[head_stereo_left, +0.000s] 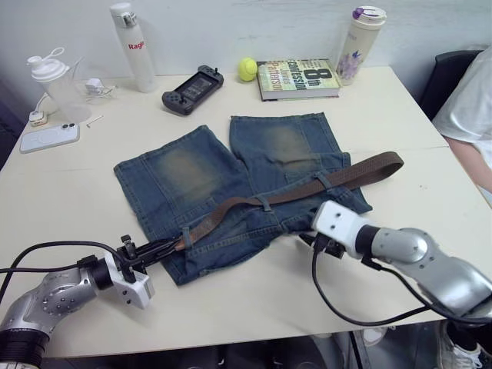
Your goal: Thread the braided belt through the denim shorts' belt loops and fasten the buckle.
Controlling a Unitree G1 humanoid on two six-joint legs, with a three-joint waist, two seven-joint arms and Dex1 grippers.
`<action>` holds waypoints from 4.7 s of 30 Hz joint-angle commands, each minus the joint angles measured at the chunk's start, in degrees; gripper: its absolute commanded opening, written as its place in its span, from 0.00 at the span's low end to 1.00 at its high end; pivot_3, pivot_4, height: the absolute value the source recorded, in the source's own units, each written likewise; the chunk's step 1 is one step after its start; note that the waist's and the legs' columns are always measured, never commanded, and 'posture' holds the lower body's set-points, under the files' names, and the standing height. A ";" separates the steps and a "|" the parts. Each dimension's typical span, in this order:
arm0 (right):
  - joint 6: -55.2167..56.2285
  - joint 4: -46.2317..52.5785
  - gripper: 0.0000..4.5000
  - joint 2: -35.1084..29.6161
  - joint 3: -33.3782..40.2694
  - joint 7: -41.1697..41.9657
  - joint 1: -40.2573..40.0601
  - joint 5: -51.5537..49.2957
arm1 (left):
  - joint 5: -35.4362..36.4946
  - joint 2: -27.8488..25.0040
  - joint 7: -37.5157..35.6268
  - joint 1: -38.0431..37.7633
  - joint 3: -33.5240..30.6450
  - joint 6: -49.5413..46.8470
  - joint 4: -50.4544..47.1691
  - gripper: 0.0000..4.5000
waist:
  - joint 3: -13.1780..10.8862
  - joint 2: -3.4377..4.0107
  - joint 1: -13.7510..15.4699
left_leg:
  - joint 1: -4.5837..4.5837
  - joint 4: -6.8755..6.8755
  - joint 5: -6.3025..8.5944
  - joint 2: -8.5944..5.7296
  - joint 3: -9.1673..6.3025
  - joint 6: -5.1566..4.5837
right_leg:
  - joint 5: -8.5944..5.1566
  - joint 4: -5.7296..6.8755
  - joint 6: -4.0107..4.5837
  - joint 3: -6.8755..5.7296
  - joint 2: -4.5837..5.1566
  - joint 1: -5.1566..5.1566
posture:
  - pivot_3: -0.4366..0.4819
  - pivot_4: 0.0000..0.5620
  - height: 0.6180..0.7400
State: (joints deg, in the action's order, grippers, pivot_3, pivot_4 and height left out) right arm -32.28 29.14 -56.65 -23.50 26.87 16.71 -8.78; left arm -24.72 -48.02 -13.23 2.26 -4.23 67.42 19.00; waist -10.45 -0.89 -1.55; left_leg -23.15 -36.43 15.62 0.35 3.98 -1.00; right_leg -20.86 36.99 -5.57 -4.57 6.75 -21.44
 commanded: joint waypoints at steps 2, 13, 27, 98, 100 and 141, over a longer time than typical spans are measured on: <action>2.67 -3.69 0.72 4.06 -0.34 -0.39 0.99 7.40 | 0.49 0.06 0.71 0.14 0.69 0.09 -0.06 0.00 | 0.04 -0.06 0.02 | 0.03 -0.05 0.00 0.01 -0.02 0.00 | 0.00 0.01 0.00 -0.02 -0.01 0.06 | 0.48 0.27 1.00; -7.55 -5.46 0.01 11.25 4.77 0.85 0.86 6.35 | -3.00 -10.96 2.32 -3.49 -2.78 11.23 11.90 0.00 | 0.16 -0.27 -0.04 | 0.11 -0.11 0.01 0.04 -0.12 -0.01 | 0.02 0.00 0.03 -0.04 -0.01 0.21 | 0.48 0.27 1.00; -9.17 -4.94 0.01 16.55 3.99 2.14 2.33 8.95 | -45.10 -38.00 45.56 2.70 13.93 4.04 38.61 0.00 | 0.35 -0.65 -0.31 | 0.06 -0.06 0.28 0.15 0.10 -0.33 | 0.05 0.46 0.09 -0.78 -0.05 -0.05 | 0.48 0.27 1.00; -16.59 -4.83 0.99 27.79 25.85 2.13 7.80 -15.46 | -11.16 17.92 -10.69 75.83 -29.85 -18.41 101.00 1.00 | 0.25 -1.09 0.05 | 0.59 -1.15 1.25 0.03 1.97 -0.90 | 0.54 0.85 -0.03 -4.60 1.84 -0.11 | 0.48 0.27 1.00; -16.21 -5.40 0.99 28.32 25.86 1.11 7.76 -14.77 | -9.33 20.75 -7.52 76.59 -27.39 -22.31 99.98 1.00 | 0.25 -1.09 -0.05 | 0.60 -1.15 1.25 -0.01 1.98 -0.91 | 0.54 0.85 -0.04 -4.59 1.85 -0.11 | 0.48 0.27 1.00; 9.42 -21.34 0.99 1.04 18.96 25.18 1.82 0.79 | 40.03 7.57 -49.71 7.57 7.17 -85.71 -36.77 1.00 | -0.05 -0.09 1.52 | 0.27 -1.61 1.10 0.39 1.33 -0.72 | 0.61 0.30 0.08 -2.74 0.94 0.18 | 0.48 0.27 1.00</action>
State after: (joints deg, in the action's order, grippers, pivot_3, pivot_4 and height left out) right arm -25.87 8.07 -53.59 -4.18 49.93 18.76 -10.45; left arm 17.55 -39.02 -62.08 10.30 1.80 -22.02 -16.62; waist -10.51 -0.98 -0.03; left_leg -22.88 -38.04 16.71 0.75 5.31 -1.71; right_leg -20.26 37.17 -5.49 -7.32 7.70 -21.25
